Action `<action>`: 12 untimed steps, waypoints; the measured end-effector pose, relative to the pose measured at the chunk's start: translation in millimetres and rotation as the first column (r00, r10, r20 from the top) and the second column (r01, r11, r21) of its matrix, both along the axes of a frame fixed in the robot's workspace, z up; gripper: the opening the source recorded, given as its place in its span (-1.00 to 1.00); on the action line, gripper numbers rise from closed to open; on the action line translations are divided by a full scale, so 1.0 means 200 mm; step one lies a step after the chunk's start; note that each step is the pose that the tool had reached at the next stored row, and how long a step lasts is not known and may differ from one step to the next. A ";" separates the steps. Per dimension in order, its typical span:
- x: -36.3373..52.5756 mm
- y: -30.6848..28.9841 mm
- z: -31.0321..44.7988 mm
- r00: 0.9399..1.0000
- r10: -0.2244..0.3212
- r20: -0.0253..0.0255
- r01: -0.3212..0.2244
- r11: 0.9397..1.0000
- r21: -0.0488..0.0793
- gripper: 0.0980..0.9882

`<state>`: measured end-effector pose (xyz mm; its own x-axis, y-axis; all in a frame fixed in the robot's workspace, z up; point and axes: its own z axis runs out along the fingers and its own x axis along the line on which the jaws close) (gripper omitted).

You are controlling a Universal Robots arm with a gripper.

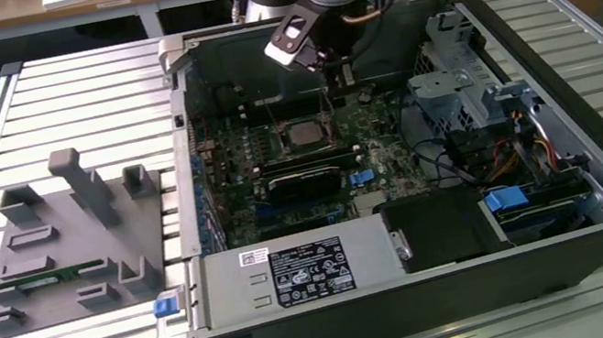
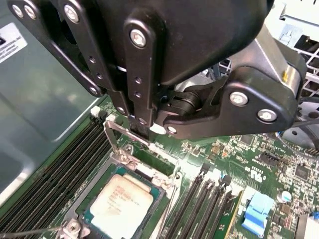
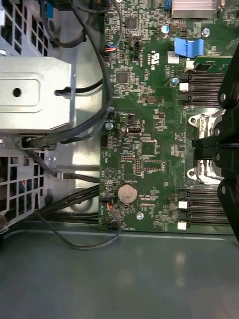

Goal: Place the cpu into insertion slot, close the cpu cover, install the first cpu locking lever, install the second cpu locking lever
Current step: 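Close the cpu cover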

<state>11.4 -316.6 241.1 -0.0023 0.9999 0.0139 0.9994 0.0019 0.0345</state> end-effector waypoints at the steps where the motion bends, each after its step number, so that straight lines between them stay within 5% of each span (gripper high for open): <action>1: -0.005 0.000 -0.001 1.000 0.000 0.000 0.000 1.000 0.000 -0.98; 12: -0.043 -0.002 -0.039 1.000 0.000 -0.001 0.000 1.000 0.000 -0.98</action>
